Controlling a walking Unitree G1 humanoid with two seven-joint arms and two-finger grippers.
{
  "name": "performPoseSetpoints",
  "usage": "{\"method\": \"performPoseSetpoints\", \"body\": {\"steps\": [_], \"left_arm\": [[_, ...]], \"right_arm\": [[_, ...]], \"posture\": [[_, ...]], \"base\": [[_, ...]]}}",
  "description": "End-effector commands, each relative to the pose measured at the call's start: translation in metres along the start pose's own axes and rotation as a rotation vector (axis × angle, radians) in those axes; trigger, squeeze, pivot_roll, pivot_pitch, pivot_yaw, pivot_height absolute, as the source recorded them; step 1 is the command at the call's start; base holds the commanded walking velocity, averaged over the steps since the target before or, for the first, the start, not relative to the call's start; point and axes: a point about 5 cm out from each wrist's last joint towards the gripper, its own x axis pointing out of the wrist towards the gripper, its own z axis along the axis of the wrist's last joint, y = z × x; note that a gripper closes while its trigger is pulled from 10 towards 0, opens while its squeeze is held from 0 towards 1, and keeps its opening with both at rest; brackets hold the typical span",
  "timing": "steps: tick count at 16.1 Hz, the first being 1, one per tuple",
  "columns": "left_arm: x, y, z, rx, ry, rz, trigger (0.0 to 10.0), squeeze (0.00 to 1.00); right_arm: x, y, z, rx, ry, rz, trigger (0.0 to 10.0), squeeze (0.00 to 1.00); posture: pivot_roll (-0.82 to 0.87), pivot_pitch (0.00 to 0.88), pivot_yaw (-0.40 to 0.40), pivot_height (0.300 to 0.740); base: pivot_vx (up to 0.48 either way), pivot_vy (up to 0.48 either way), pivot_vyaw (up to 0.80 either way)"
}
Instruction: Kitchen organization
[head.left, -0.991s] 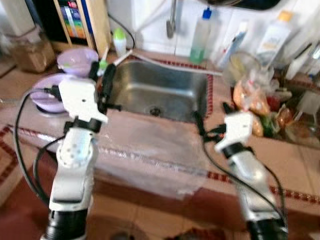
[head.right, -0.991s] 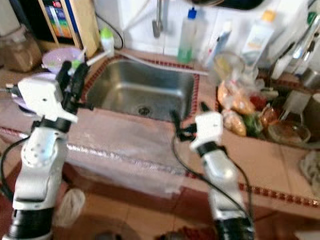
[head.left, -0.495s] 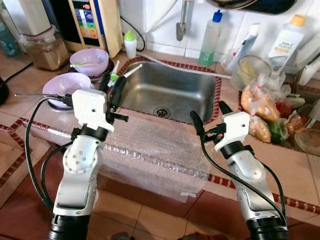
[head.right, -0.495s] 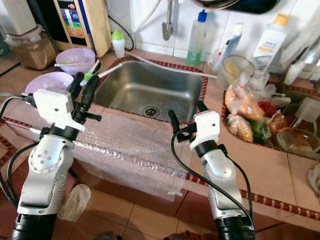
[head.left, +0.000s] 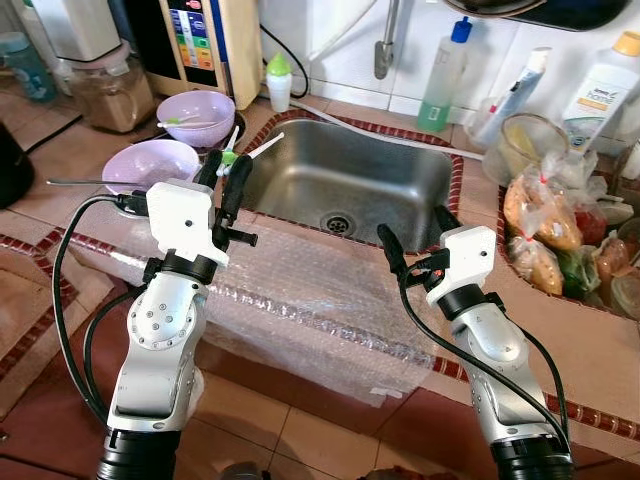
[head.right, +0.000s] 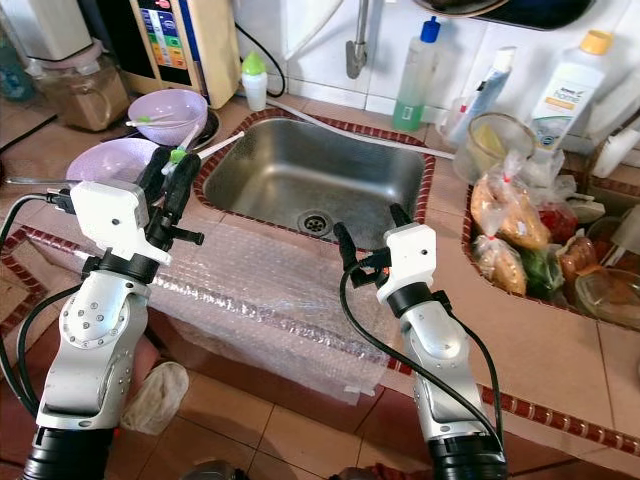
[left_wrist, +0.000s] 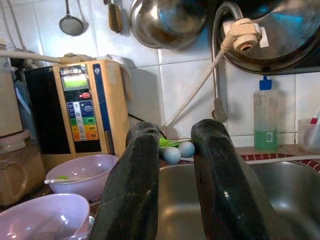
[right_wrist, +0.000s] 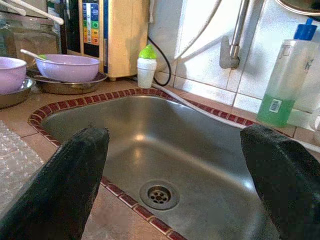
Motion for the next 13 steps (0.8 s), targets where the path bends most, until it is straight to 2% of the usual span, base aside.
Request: {"method": "performPoseSetpoints", "body": {"steps": [1, 2, 3, 6, 8, 9, 11, 12, 13], "left_arm": [[-0.0021, -0.0003, -0.0032, 0.016, 0.014, -0.015, 6.5, 0.00], [-0.0023, -0.0008, -0.0034, 0.016, 0.014, -0.018, 6.3, 0.00], [-0.0025, -0.0008, -0.0034, 0.016, 0.015, -0.019, 5.5, 0.00], [-0.0032, -0.0010, -0.0033, 0.016, 0.016, -0.025, 5.4, 0.00], [-0.0031, -0.0008, -0.0044, 0.023, 0.022, -0.030, 5.7, 0.00], [-0.0034, -0.0007, -0.0045, 0.024, 0.024, -0.031, 6.2, 0.00], [-0.0039, -0.0009, -0.0048, 0.022, 0.026, -0.035, 6.7, 0.00], [-0.0035, -0.0015, -0.0051, 0.021, 0.028, -0.038, 7.3, 0.00], [-0.0036, -0.0025, -0.0048, 0.007, 0.024, -0.041, 9.0, 0.00]], "right_arm": [[-0.0002, 0.0003, 0.0036, -0.005, -0.015, 0.006, 10.0, 0.00], [-0.0006, 0.0005, 0.0031, -0.005, -0.014, 0.007, 10.0, 0.00], [-0.0007, 0.0010, 0.0029, -0.005, -0.014, 0.008, 10.0, 0.00], [-0.0001, 0.0013, 0.0029, -0.003, -0.016, 0.008, 10.0, 0.00], [-0.0001, 0.0014, 0.0027, -0.002, -0.017, 0.007, 10.0, 0.00], [-0.0004, 0.0017, 0.0024, -0.002, -0.016, 0.007, 10.0, 0.00], [-0.0012, 0.0027, 0.0022, -0.001, -0.016, 0.006, 10.0, 0.00], [-0.0012, 0.0021, 0.0020, -0.001, -0.016, 0.004, 10.0, 0.00], [-0.0014, 0.0016, 0.0019, -0.002, -0.016, 0.001, 10.0, 0.00]], "posture": [[-0.04, 0.001, -0.002, 0.740], [-0.04, 0.000, -0.001, 0.740], [-0.04, 0.000, -0.001, 0.740], [-0.04, 0.000, 0.003, 0.740], [-0.04, 0.000, 0.005, 0.740], [-0.04, 0.001, 0.005, 0.740], [-0.04, 0.001, 0.008, 0.740], [-0.04, 0.001, 0.010, 0.740], [-0.04, 0.002, 0.011, 0.740]], "base": [[0.259, 0.000, 0.00], [0.270, 0.000, 0.00], [0.285, 0.000, 0.00], [0.291, 0.000, 0.00], [0.302, 0.000, 0.00], [0.300, 0.000, 0.00], [0.294, 0.000, 0.00], [0.274, 0.000, 0.00], [0.000, 0.000, 0.00]]}}
